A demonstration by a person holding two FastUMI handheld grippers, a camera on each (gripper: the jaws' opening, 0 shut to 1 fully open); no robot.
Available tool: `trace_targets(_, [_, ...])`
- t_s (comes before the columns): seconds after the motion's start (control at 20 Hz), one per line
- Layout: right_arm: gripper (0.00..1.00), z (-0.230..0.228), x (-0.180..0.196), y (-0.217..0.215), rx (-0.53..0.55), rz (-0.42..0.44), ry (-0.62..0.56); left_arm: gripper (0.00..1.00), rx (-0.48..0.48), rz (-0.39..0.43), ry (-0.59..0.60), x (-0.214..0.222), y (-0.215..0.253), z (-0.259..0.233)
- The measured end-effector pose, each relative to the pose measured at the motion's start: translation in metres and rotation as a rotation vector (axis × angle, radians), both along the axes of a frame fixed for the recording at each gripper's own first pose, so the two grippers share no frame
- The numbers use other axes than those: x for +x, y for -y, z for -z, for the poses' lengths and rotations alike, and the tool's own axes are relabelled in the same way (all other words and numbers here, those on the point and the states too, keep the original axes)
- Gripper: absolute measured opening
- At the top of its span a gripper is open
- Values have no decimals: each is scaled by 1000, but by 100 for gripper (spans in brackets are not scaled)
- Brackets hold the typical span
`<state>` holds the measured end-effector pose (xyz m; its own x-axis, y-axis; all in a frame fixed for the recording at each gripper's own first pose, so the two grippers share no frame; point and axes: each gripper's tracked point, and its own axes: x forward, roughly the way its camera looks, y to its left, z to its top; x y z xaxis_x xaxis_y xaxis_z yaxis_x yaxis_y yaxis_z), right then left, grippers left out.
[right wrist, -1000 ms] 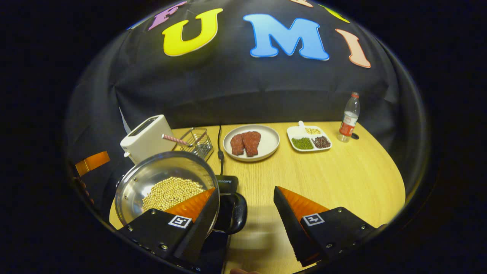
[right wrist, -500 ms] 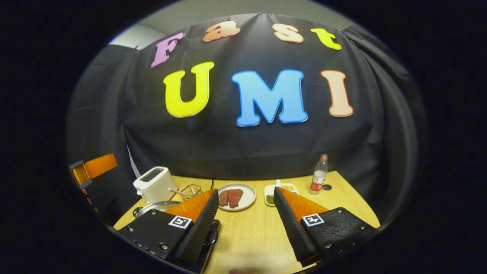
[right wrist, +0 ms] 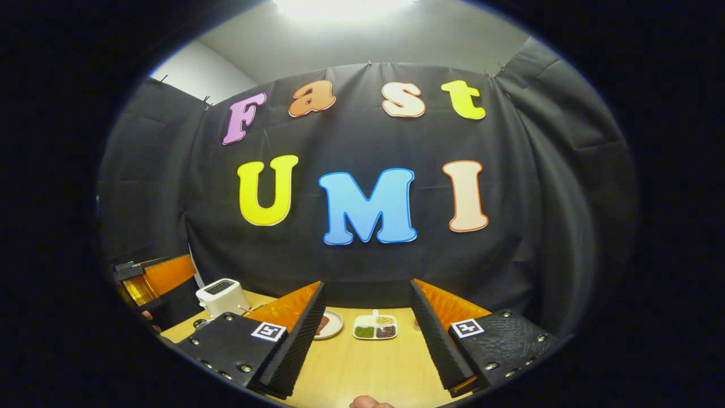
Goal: First push the handle of the pot to place it horizontally, then grasp the pot with both hands and set it on the induction cooktop.
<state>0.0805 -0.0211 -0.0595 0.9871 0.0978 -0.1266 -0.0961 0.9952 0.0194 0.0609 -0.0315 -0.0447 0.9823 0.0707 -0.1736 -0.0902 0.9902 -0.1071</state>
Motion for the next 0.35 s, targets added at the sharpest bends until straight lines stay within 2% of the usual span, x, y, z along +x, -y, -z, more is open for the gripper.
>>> trace_targets(0.2, [91,-8,-3,17,30,-22,9,94,51,-15,11,-4,19,-8])
trace_targets(0.35, [91,-8,-5,26,60,-8,-3,91,53,-17,41,-11,28,-22])
